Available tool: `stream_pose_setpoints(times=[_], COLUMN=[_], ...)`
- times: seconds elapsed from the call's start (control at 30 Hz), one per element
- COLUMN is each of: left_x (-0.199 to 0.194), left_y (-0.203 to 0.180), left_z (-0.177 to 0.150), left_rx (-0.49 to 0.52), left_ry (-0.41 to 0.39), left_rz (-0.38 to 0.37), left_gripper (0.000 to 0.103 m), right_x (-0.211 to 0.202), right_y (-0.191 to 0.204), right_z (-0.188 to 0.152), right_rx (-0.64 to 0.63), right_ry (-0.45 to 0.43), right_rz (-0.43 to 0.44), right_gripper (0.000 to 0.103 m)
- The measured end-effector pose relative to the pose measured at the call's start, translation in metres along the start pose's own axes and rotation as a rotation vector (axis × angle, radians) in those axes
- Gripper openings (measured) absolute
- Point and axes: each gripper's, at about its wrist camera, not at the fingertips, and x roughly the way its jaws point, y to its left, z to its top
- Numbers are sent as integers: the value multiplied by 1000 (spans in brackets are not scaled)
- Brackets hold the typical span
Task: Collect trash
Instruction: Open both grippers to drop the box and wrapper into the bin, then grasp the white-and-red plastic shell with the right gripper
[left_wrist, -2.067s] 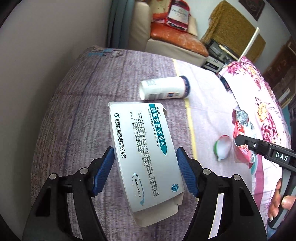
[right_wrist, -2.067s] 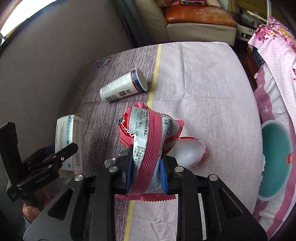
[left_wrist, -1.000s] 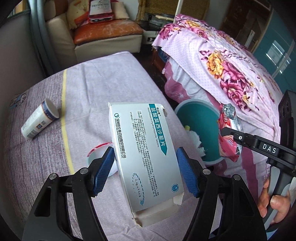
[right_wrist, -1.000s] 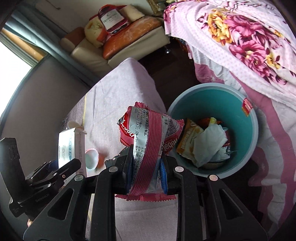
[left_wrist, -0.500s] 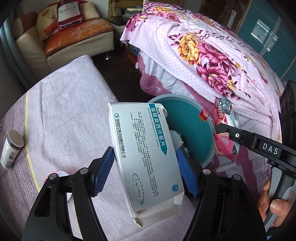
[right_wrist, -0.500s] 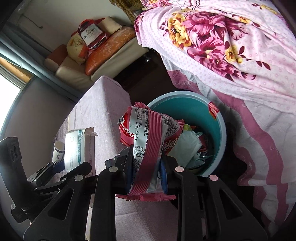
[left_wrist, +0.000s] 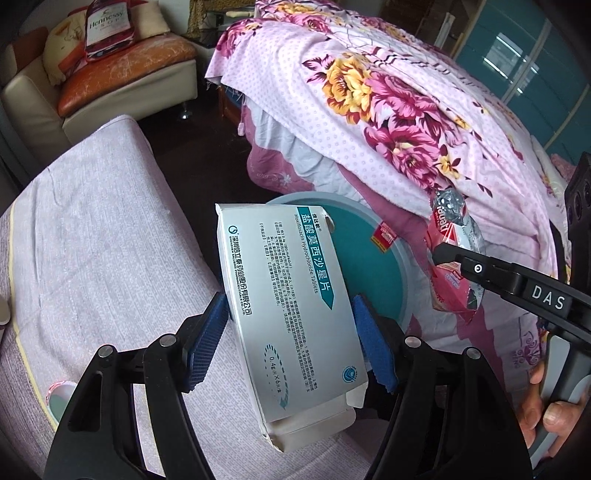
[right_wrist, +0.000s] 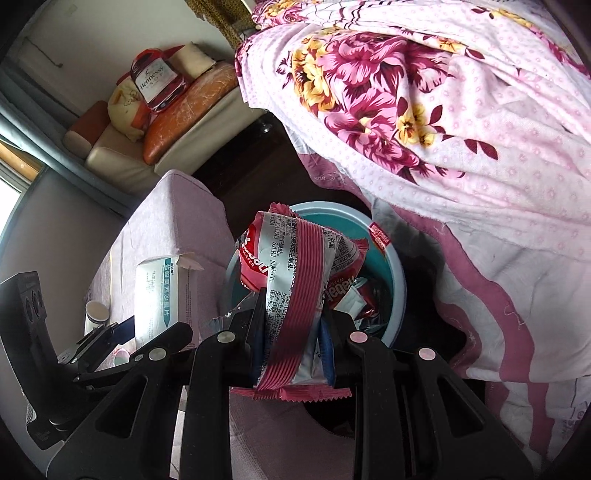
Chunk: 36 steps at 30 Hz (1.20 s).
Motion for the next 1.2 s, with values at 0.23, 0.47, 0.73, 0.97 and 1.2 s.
stream_pose_setpoints(times=[0.23, 0.47, 0.73, 0.97, 1.2], left_x=[14, 21, 16, 5, -8], left_y=[-2, -2, 11, 32, 48], left_z=[4, 10, 6, -4, -13], left_rx=[3, -14, -49, -80, -104], left_ry=[14, 17, 20, 21, 14], left_rz=[-30, -53, -16, 27, 38], left_gripper=[71, 78, 94, 95, 95], right_x=[0, 2, 10, 25, 33], right_y=[-5, -9, -1, 14, 31], right_z=[7, 9, 10, 11, 5], right_rx=[8, 5, -1, -35, -48], right_ry=[-3, 2, 17, 56, 82], right_rz=[-41, -66, -71, -64, -63], right_gripper=[24, 24, 25, 32, 77])
